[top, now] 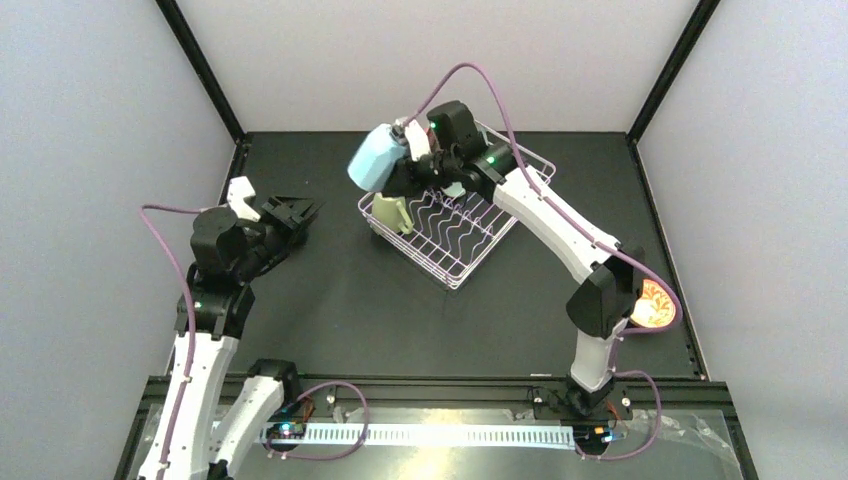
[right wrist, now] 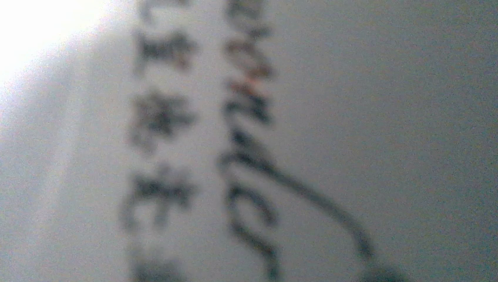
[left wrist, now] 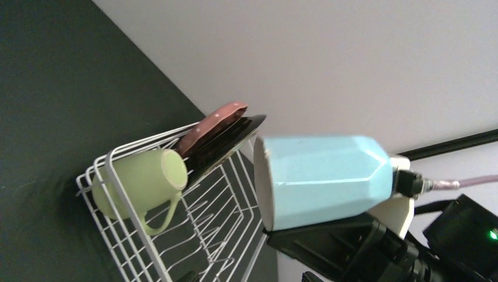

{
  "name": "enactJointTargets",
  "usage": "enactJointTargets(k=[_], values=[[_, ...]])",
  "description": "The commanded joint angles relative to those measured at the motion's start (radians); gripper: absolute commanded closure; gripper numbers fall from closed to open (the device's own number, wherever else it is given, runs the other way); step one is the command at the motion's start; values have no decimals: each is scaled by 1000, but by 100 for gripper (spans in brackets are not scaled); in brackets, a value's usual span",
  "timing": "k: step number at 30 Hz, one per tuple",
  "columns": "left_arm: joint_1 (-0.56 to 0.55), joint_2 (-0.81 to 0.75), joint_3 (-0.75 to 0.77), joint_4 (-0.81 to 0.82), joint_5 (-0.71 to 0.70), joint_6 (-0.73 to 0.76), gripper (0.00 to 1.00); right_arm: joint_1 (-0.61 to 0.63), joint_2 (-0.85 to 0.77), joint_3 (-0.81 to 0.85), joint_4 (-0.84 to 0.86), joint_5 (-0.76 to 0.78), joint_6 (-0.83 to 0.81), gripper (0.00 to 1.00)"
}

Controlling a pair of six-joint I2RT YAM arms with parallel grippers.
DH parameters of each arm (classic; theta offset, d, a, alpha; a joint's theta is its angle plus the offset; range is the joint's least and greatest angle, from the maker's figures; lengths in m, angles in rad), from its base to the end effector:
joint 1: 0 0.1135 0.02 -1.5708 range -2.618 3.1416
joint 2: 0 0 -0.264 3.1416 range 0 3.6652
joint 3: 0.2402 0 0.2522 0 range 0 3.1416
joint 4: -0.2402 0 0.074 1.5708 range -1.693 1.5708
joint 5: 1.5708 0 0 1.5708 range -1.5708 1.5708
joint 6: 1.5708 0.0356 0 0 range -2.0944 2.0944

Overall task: Load the mixed dishes into the dish rack
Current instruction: Turn the cup upside down over the dish rack.

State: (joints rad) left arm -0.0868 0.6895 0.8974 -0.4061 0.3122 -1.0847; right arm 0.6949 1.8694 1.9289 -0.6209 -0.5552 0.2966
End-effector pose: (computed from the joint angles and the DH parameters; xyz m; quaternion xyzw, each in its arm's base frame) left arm 0.1479 -0.0238 0.3695 -0.2792 0.7182 -0.4463 0.4551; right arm 0.3159 0.2877 0.3848 -0.2964 0.7990 0.4322 0.2949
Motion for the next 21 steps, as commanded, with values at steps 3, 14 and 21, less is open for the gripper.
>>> enactJointTargets(k=[3,14,21], values=[[-5,56,38,-105,-18,76,1,-1,-133,-139,-128,353,-210,100],[-6,118,26,-96,43,93,2,-1,-230,-368,-137,551,-250,100],[-6,134,23,-103,59,113,2,0,-241,-466,-113,542,-246,100]])
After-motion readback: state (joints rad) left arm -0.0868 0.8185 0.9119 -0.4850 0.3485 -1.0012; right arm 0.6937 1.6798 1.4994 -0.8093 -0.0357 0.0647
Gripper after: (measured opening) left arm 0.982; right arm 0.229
